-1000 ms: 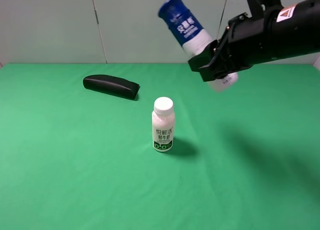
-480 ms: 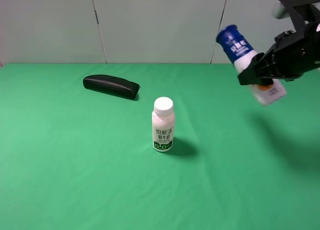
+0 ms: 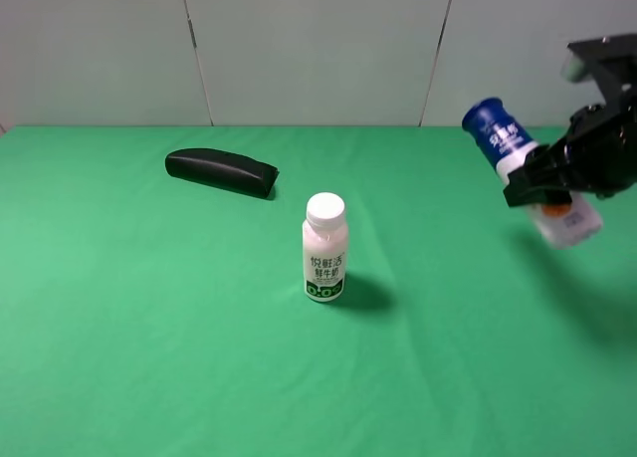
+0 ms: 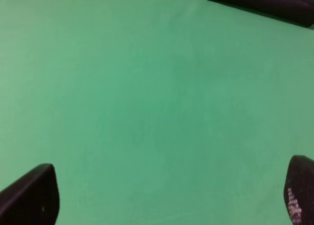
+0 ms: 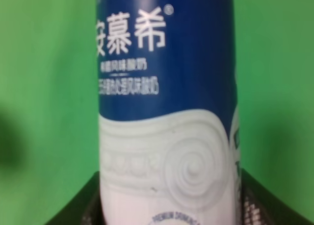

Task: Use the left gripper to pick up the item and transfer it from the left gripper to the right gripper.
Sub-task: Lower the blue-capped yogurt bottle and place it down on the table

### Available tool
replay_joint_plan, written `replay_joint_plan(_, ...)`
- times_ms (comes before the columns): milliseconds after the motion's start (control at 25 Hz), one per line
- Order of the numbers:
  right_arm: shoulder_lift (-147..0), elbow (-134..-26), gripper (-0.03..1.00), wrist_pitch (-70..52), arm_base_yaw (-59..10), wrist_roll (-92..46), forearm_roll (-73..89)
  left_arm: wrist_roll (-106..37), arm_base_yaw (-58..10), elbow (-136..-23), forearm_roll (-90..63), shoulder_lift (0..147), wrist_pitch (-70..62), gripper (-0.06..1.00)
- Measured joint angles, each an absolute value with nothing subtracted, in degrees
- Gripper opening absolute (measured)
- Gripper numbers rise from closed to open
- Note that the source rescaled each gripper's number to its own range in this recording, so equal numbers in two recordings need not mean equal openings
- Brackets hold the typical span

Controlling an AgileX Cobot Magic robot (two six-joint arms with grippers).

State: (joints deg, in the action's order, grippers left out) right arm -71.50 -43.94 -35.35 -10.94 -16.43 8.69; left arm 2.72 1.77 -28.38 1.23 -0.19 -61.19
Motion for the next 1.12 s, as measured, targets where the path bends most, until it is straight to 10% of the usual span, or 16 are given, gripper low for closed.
replay_joint_plan(1120, -89.40, -41.71, 0.00, -30.52, -10.94, -17.59, 14.46, 2.72, 1.77, -28.38, 1.23, -0.19, -61.19, 0.84)
